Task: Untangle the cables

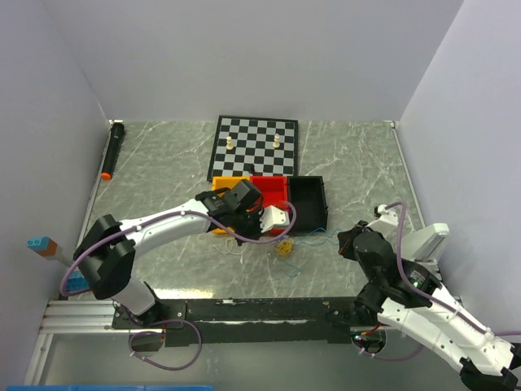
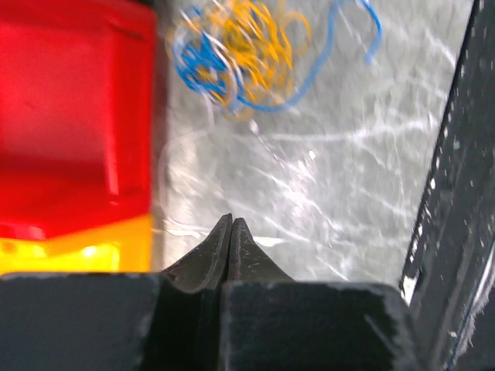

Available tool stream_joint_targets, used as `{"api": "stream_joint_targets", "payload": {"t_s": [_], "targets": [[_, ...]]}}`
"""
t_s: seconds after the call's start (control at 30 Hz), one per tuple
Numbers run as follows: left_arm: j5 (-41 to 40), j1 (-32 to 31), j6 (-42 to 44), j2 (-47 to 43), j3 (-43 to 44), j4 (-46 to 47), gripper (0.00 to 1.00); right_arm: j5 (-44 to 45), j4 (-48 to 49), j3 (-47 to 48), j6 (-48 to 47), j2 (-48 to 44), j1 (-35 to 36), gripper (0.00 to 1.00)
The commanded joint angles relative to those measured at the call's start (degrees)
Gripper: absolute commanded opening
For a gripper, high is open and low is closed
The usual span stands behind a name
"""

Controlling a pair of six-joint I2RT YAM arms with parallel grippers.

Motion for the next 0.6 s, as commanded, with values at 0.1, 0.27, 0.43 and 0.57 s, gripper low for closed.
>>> {"api": "stream_joint_targets", "payload": {"t_s": [0.1,0.27,0.43,0.57], "targets": [[2.2,-0.3,-4.5,0.0,2.7,-0.2,0.52,-1.5,2.9,0.9,-1.6,1.4,0.3,0.0],[4.0,-3.1,-5.0,6.1,9.4,1.1,0.62,-1.6,2.7,0.3,-1.2,1.6,0.4,0.0],[4.0,-6.5,-2.7,13.0,13.0,2.4,0.6,-1.4,2.8,-0.4,-1.0,1.4,0.4,0.0],[4.6,-7.0,-1.9,17.3,15.8,0.9,0.57,-1.1,1.7,-0.3,-0.7,1.0,0.3,0.0]]}}
